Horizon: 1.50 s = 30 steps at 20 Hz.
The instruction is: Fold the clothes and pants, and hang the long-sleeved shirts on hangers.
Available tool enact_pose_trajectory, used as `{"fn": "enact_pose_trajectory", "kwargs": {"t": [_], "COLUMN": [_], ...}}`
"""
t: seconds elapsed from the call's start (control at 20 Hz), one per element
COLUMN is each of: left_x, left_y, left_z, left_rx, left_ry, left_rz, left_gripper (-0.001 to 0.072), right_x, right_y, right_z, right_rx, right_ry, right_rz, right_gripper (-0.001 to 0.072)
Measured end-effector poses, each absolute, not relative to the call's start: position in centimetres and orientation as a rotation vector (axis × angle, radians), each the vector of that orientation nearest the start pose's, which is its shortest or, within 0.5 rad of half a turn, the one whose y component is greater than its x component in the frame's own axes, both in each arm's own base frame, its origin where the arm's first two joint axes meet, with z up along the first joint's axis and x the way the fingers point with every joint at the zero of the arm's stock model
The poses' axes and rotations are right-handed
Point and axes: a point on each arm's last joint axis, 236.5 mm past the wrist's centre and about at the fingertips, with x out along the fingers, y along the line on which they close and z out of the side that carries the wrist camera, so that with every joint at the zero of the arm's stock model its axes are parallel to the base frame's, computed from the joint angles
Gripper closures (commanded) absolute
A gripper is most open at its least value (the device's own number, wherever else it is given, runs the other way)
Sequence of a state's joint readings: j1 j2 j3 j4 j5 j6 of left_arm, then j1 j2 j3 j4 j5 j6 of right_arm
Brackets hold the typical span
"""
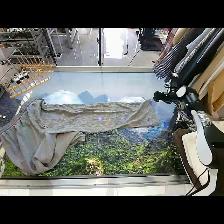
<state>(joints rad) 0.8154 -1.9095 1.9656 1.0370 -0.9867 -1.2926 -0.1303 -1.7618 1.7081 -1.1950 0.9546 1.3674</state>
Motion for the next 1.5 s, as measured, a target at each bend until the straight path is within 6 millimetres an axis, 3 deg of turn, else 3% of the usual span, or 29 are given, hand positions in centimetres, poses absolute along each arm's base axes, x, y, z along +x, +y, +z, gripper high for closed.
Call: {"fn": "enact_pose_trajectory", "kwargs": {"t": [0.15, 0.25, 0.35, 0.45, 0.55, 0.7, 0.85, 0.95, 1.15, 1.2, 1.25, 1.3, 1.35, 1.5], "left_x": [39.0, 34.8, 33.1, 32.5, 33.1, 34.9, 36.6, 37.4, 38.5, 38.7, 39.1, 39.6, 40.1, 42.0], "left_y": [37.9, 36.7, 34.9, 33.8, 33.3, 33.3, 33.9, 34.1, 34.2, 34.1, 33.9, 33.5, 33.2, 31.9], "left_z": [-0.1, -2.8, -4.8, -6.3, -7.1, -7.3, -7.0, -6.8, -7.0, -7.1, -7.3, -7.4, -7.5, -7.0], "left_rx": [-0.635, -0.739, -0.826, -0.869, -0.899, -0.938, -0.957, -0.967, -0.986, -0.990, -0.999, -1.012, -1.023, -1.070], "left_ry": [1.050, 1.178, 1.239, 1.258, 1.224, 1.136, 1.048, 1.006, 0.967, 0.964, 0.959, 0.951, 0.945, 0.903], "left_rz": [0.451, 0.445, 0.405, 0.380, 0.362, 0.348, 0.348, 0.343, 0.335, 0.331, 0.324, 0.312, 0.302, 0.252], "left_gripper": [0.0243, 0.0243, 0.0240, 0.0223, 0.0223, 0.0223, 0.0225, 0.0225, 0.0226, 0.0246, 0.0393, 0.0586, 0.0690, 0.0693], "right_x": [51.9, 47.5, 42.9, 38.6, 35.9, 34.4, 34.7, 35.0, 36.1, 36.2, 36.3, 36.3, 36.3, 36.3], "right_y": [7.8, 14.1, 20.1, 25.7, 30.5, 37.2, 42.2, 44.6, 47.0, 47.4, 47.6, 47.9, 48.0, 46.9], "right_z": [3.9, 3.8, 2.5, 0.6, -1.2, -2.7, -3.8, -4.8, -6.6, -7.0, -7.3, -7.7, -7.9, -7.3], "right_rx": [0.282, 0.283, 0.268, 0.269, 0.308, 0.452, 0.518, 0.512, 0.452, 0.442, 0.434, 0.430, 0.425, 0.327], "right_ry": [1.059, 1.139, 1.227, 1.310, 1.359, 1.357, 1.334, 1.337, 1.354, 1.363, 1.373, 1.383, 1.394, 1.404], "right_rz": [0.450, 0.635, 0.775, 0.854, 0.857, 0.852, 0.854, 0.854, 0.837, 0.837, 0.835, 0.832, 0.830, 0.833], "right_gripper": [0.0231, 0.0230, 0.0229, 0.0225, 0.0198, 0.0234, 0.0284, 0.0284, 0.0287, 0.0332, 0.0468, 0.0628, 0.0686, 0.0688]}}
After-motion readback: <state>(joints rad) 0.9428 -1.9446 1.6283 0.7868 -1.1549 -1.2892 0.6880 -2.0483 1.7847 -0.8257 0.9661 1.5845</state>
